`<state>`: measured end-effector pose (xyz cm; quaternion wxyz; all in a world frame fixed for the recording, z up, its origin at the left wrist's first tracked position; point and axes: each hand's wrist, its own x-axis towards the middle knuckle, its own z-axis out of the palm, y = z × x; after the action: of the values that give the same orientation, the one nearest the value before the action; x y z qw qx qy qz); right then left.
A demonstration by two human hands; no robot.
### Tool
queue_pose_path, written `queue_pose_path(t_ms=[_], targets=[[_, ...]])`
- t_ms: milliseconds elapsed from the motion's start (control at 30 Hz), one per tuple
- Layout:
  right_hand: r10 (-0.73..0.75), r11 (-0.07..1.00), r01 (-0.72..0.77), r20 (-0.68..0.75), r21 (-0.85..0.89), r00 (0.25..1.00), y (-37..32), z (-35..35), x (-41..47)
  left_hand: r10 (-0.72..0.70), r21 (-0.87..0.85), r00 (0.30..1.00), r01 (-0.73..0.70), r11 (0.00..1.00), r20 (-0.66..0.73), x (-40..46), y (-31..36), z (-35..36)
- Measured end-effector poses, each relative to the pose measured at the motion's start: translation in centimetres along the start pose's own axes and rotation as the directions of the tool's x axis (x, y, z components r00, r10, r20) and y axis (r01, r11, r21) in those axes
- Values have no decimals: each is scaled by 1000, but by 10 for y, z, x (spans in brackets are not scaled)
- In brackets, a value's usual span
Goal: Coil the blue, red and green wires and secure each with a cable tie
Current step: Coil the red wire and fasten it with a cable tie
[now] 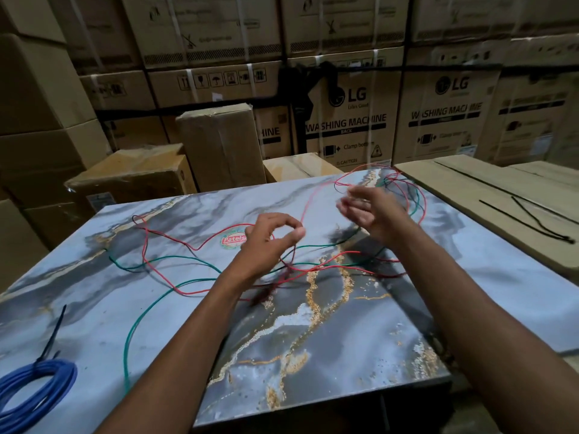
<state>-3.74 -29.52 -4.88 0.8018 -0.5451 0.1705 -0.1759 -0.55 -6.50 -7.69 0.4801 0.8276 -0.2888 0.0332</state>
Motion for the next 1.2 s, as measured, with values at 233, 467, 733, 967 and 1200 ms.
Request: queue_pose_path(t_ms=[233, 467, 733, 967, 1200], targets=[[-729, 51, 740, 482, -670, 486, 20, 24, -22, 324, 398, 914, -211, 893, -242, -2, 8, -5], [-627, -112, 808, 672, -578, 394, 32, 41, -22, 308, 516, 907, -124, 848, -289, -5, 8, -12], [-851, 429, 609, -72, -667, 521, -4, 6, 0, -110, 438, 981, 171, 882, -162, 4, -19, -15], [-781, 379, 712, 209, -591, 589, 8, 19, -16, -77, 272, 804, 287, 918, -590, -1, -6, -26], [-705, 353, 771, 391, -530, 591, 13, 26, -25, 314, 356, 745, -110, 928, -588, -5, 13, -34]])
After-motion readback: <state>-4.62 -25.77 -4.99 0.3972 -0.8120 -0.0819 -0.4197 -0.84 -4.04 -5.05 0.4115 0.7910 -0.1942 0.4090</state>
